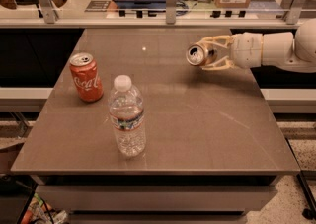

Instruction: Place orange can upright

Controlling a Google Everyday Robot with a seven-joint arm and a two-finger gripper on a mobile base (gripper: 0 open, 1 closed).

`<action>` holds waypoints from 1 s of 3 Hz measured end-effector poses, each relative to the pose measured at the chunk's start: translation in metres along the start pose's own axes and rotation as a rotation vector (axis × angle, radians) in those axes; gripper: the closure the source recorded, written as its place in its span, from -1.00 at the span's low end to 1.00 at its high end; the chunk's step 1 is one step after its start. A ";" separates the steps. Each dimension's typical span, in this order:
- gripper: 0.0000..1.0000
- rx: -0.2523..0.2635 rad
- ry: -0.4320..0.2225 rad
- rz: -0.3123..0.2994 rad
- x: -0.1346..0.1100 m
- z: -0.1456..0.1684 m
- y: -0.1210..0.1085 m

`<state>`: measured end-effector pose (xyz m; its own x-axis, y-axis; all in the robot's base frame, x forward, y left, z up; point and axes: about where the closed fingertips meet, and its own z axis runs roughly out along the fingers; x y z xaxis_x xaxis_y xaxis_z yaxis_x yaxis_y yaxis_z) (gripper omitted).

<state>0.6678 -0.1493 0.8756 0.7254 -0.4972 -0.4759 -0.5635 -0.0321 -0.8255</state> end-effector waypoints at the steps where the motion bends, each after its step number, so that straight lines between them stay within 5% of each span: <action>1: 1.00 0.038 -0.039 0.050 -0.002 -0.018 -0.004; 3: 1.00 0.028 -0.111 0.178 -0.002 -0.043 -0.015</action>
Offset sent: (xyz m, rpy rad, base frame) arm -0.0172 -0.0526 0.0352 0.1315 0.1317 -0.0255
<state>0.6582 -0.1855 0.9021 0.6551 -0.3946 -0.6443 -0.6769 0.0724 -0.7325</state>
